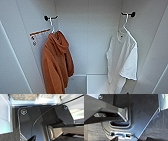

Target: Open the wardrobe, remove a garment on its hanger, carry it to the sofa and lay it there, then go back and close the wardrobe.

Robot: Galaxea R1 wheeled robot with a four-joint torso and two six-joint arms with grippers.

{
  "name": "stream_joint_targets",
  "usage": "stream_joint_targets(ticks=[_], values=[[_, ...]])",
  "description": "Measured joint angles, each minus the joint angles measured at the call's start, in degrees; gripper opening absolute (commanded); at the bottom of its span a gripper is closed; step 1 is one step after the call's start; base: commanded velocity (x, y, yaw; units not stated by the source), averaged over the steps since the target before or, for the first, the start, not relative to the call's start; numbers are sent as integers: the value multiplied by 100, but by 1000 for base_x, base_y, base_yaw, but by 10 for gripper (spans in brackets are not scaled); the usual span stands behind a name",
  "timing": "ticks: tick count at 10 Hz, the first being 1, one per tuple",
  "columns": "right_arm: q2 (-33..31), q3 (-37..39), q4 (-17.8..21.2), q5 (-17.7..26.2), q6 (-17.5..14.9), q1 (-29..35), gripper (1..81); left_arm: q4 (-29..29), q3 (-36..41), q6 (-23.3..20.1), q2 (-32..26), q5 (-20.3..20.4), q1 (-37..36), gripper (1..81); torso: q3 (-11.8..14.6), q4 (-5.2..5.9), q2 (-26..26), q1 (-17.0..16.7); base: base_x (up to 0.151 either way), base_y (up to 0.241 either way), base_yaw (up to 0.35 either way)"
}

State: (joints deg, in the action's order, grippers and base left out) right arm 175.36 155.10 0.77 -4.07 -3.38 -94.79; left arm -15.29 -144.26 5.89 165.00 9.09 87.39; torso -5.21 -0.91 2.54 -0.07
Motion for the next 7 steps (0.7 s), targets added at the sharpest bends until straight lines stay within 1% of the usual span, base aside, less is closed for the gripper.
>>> stream_joint_targets(ticks=[2, 3, 5, 6, 7], values=[[-50, -89, -79, -26, 0, 4, 811, 7, 636, 6, -436, -48, -219, 811, 0, 0, 0, 0, 0, 0, 0], [-52, -89, -84, -26, 2, 1, 811, 29, 761, 22, -592, -96, -401, 811, 0, 0, 0, 0, 0, 0, 0], [-80, -89, -87, -22, 2, 6, 811, 79, 1011, 41, -761, -240, -749, 811, 0, 0, 0, 0, 0, 0, 0], [-78, -91, -88, -26, 0, 1, 811, 101, 1163, 41, -786, -478, -816, 811, 0, 0, 0, 0, 0, 0, 0], [-78, -102, -88, -28, 2, 4, 811, 115, 1279, 48, -786, -533, -870, 811, 0, 0, 0, 0, 0, 0, 0]])
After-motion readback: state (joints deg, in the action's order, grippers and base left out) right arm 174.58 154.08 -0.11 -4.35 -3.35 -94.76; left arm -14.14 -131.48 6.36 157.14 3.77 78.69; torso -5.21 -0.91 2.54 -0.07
